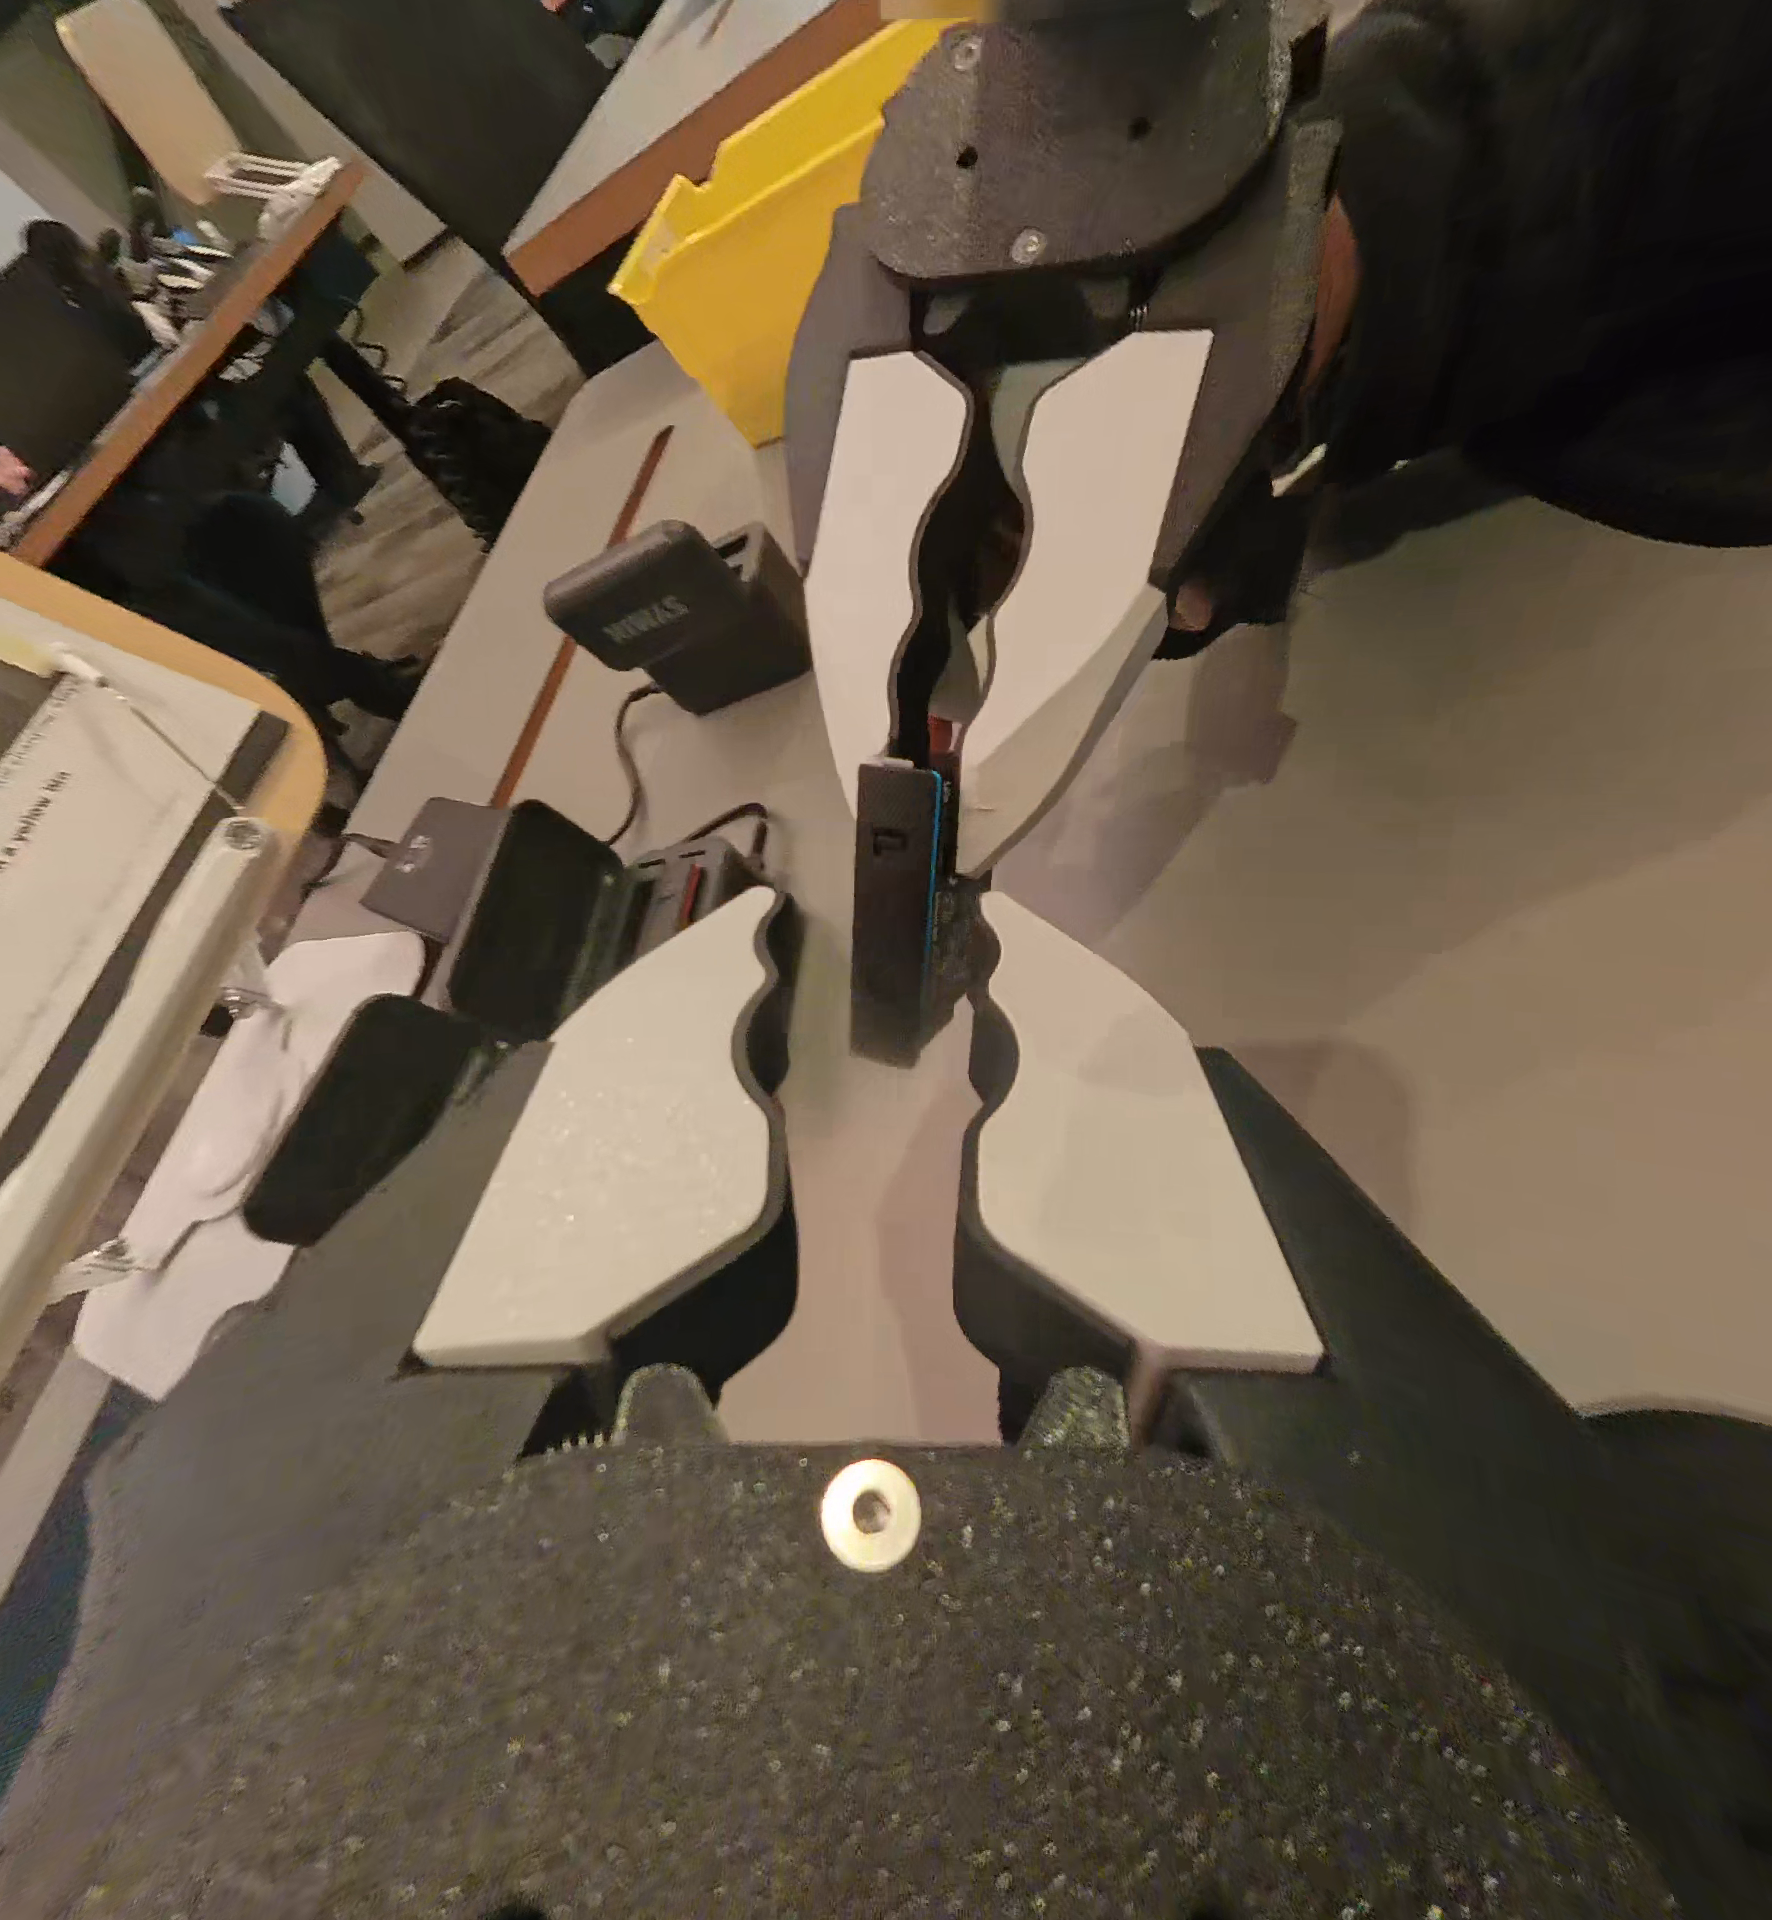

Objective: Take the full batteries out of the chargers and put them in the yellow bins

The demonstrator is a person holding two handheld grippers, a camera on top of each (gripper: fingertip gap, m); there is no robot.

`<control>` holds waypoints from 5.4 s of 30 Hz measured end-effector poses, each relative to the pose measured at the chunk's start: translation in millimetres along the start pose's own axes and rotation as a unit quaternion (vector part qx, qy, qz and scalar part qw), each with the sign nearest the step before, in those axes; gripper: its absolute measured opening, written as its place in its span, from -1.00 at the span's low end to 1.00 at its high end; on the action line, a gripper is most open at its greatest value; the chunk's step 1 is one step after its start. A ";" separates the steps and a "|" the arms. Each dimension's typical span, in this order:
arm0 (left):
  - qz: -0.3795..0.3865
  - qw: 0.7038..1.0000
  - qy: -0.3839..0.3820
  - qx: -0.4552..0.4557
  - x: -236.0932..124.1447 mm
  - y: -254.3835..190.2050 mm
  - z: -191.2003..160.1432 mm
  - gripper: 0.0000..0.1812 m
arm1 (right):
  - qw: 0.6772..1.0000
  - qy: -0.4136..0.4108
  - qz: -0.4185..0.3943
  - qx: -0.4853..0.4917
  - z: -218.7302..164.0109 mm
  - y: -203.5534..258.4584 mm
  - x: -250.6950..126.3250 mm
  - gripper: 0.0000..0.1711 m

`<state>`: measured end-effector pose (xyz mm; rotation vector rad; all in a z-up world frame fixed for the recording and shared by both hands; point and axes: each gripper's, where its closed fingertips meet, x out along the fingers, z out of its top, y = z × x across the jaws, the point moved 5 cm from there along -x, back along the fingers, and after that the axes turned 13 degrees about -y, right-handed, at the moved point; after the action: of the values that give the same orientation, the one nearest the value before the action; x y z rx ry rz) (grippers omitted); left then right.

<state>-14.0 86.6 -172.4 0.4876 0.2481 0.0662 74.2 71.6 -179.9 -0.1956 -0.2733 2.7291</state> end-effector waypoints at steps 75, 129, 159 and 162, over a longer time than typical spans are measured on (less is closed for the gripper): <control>-0.046 0.933 0.356 0.037 -39.4 206.9 -104.9 -0.83 | 0.997 0.033 -0.050 0.050 -11.8 -14.1 -12.8 -0.82; -0.177 0.876 0.448 -0.032 -16.7 198.4 -141.0 -0.83 | 0.865 0.023 -0.492 0.099 -23.0 -60.7 -137.8 -1.00; -0.143 0.882 0.449 -0.005 -19.1 203.5 -138.7 -1.00 | 0.886 0.016 -0.453 0.099 -23.7 -58.4 -129.2 -1.00; -0.144 0.877 0.458 -0.011 -18.7 203.2 -138.4 -1.00 | 0.880 0.012 -0.465 0.096 -22.2 -59.5 -132.9 -1.00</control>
<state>-67.7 326.5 -190.7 0.3602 1.2510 0.0032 221.3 76.9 -175.5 -0.0213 -0.0503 1.7732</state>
